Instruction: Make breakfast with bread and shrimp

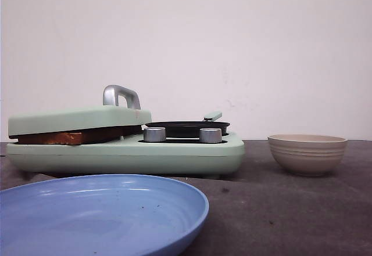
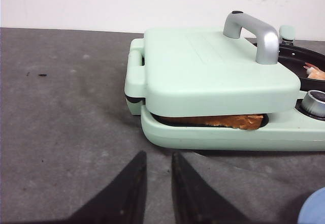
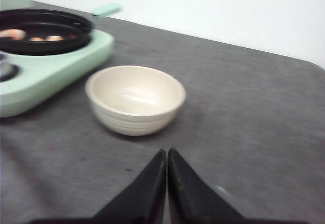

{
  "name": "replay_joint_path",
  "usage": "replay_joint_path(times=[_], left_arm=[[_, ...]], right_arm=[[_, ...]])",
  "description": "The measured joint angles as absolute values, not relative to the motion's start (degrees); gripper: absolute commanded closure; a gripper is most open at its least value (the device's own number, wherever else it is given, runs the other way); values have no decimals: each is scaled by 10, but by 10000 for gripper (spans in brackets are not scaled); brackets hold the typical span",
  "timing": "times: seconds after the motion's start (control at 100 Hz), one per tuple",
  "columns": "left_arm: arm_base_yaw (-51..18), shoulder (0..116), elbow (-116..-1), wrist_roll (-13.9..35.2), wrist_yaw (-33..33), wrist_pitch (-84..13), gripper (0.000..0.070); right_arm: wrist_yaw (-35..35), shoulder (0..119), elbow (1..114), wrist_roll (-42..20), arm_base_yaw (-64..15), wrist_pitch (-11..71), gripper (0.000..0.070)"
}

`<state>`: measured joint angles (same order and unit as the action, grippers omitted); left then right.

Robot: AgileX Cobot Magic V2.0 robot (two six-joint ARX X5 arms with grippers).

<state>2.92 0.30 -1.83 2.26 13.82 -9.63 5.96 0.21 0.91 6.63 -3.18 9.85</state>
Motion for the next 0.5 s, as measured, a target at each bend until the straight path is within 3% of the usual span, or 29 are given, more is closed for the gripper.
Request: replay_joint_path(times=[0.26,0.5], left_arm=[[29,3,-18,23,138,-96,700],[29,3,-18,23,138,-96,700]], right_arm=[[40,2,9,-14,-31,99,700],[49,2,9,-32,-33,95,700]])
